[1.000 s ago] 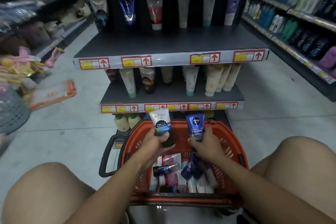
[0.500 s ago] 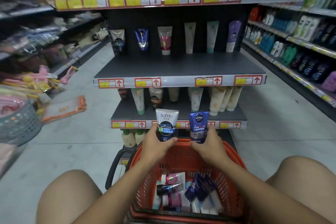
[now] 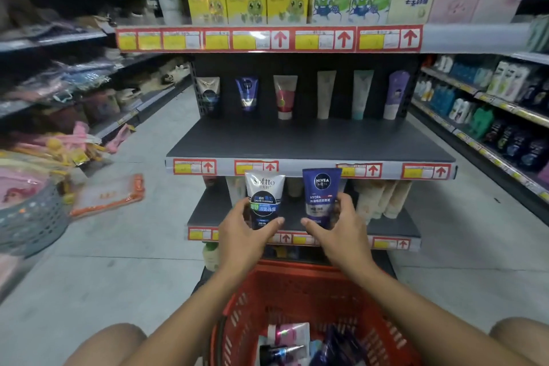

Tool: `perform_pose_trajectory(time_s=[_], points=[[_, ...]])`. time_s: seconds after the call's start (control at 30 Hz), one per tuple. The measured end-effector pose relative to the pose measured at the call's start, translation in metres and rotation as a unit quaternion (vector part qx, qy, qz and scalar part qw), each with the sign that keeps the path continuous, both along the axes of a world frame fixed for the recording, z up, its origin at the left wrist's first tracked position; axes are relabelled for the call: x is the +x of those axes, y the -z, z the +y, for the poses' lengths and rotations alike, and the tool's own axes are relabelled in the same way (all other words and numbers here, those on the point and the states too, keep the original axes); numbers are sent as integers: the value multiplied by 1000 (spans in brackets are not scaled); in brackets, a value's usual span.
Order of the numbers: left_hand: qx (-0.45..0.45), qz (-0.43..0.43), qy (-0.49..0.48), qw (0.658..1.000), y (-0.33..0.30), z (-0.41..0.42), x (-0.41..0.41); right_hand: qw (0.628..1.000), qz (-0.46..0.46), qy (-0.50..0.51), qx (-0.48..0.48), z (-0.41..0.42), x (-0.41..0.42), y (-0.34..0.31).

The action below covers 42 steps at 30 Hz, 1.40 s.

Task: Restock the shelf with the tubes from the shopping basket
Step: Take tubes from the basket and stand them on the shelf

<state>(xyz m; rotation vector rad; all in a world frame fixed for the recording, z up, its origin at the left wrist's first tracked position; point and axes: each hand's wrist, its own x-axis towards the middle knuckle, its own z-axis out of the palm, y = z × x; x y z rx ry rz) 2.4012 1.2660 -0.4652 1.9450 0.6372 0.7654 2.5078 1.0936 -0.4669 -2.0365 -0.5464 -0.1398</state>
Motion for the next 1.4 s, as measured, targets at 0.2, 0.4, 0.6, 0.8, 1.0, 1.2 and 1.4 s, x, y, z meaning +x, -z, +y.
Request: perform_pose_trajectory(time_s=[0.2,0.4,0.6,0.8,1.0,1.2,1.4], points=[[16,-39,-20,999,-40,44,21,999,-30,2,26,45,26,-42],[45,-45,-23,998,-75,97,48,998,-53,9,13,93,57,-79],[83,-32,-35,995,-92,135,69,999,-45,27,-4,138,82,-90],[103,2,-55,993,-91,161,88,998,-35,37,-31,168,93,-85],[126,38,-68,989,-86,176,96,996,-39,43,-68,177,94,-83],[149,92,-100,980,-84,174,90,988,-72,73,-112,177,90,-79],[123,173,-113,971,-99,206,106,986,-31,52,-154,203,105,-93]])
